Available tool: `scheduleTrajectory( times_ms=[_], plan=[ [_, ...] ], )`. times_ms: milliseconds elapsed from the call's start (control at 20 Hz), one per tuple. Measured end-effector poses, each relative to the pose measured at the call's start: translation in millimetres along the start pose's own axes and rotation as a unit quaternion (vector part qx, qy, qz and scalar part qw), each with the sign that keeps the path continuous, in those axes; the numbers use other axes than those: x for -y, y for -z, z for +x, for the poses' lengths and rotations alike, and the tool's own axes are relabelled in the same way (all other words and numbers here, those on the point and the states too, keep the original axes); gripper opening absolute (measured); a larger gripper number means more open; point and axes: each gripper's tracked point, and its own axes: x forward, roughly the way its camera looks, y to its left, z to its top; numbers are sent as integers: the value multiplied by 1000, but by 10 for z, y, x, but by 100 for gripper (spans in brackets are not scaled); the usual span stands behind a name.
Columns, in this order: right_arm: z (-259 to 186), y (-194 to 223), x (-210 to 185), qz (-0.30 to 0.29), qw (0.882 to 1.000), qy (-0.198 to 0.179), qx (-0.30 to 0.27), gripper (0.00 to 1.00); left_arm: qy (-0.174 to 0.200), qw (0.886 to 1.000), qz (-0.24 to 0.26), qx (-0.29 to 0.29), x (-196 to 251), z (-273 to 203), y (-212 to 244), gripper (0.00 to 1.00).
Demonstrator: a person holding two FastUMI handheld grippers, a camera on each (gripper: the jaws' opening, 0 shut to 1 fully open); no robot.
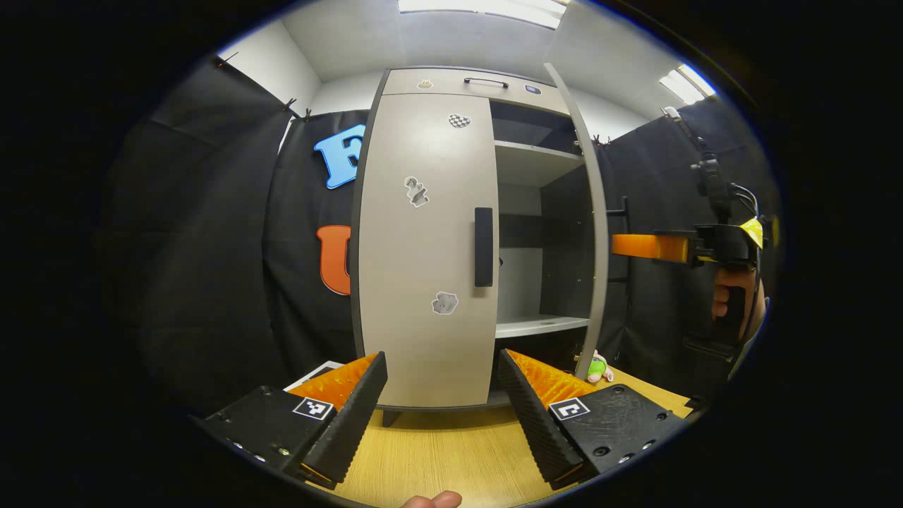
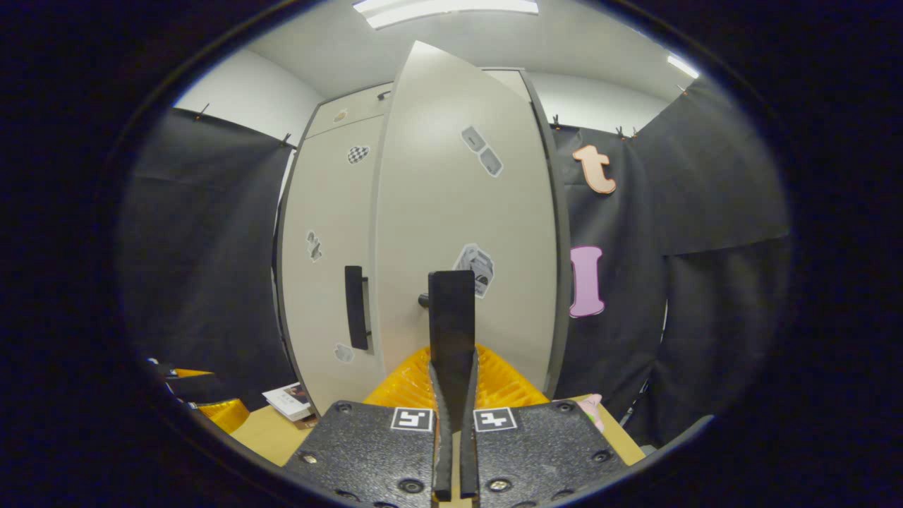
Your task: Open the right door of the double-door shoe cabinet with the right hand, and open the left door with the left hand.
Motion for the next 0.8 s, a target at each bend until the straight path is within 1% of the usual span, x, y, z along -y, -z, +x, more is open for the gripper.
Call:
scheduleTrajectory(
  times_ms=[300, 500, 750, 800],
  plan=[
    [-217, -32, 380, -15, 999, 40, -4, 7, 15, 1000, -5, -2, 117, 113, -3, 95],
    [-315, -33, 632, -23, 997, 71, -1, 7, 14, 1000, -6, 0, 96, 153, -18, 95],
    [-436, -27, 1043, -31, 992, 118, -6, 4, 7, 1000, -9, 4, 15, 232, -42, 95],
    [-465, -17, 1160, -33, 991, 132, -7, 2, 6, 1000, -10, 4, 12, 248, -52, 95]
  ],
)
